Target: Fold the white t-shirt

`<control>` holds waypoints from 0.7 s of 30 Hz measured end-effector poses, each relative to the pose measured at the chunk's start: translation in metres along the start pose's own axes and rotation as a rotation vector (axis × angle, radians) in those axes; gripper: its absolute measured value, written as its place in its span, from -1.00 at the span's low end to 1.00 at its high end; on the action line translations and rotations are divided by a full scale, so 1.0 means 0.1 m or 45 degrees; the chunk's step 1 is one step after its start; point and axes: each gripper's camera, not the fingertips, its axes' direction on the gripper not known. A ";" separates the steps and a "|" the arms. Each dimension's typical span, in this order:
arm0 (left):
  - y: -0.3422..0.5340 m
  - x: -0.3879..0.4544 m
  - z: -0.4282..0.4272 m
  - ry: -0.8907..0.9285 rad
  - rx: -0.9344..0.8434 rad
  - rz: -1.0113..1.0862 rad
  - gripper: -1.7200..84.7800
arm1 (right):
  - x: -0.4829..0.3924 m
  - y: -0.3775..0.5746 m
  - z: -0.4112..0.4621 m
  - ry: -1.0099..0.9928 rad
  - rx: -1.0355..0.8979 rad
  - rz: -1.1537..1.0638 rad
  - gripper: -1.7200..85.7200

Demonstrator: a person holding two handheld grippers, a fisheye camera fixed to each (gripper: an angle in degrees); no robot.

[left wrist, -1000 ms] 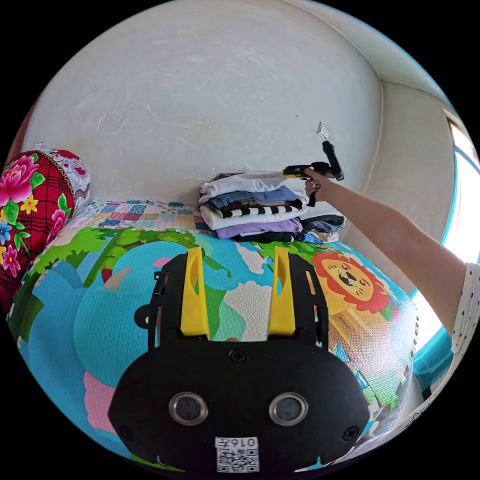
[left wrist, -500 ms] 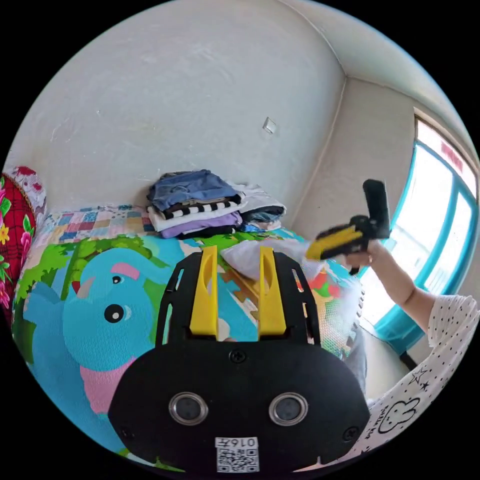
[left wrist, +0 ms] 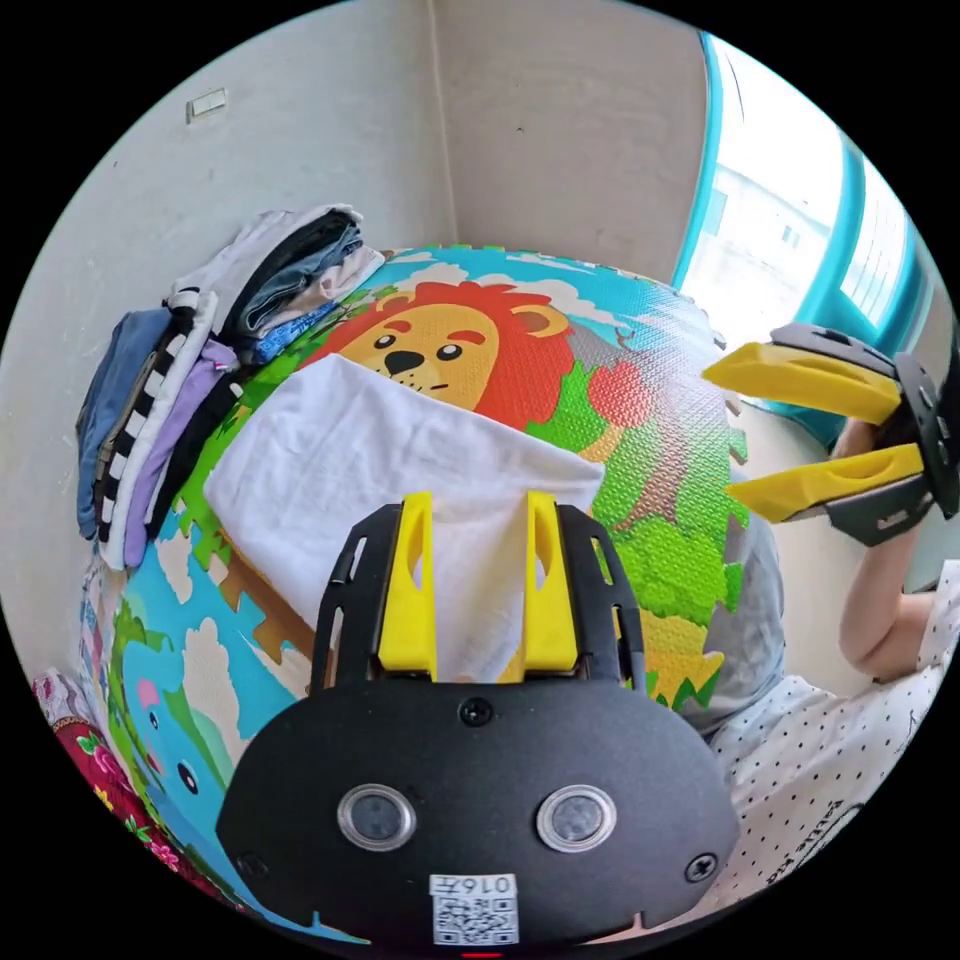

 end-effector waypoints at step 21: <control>2.83 -0.54 -1.82 -0.411 0.316 -0.914 -0.86 | -0.02 -0.13 0.53 -0.241 -0.047 0.039 -0.73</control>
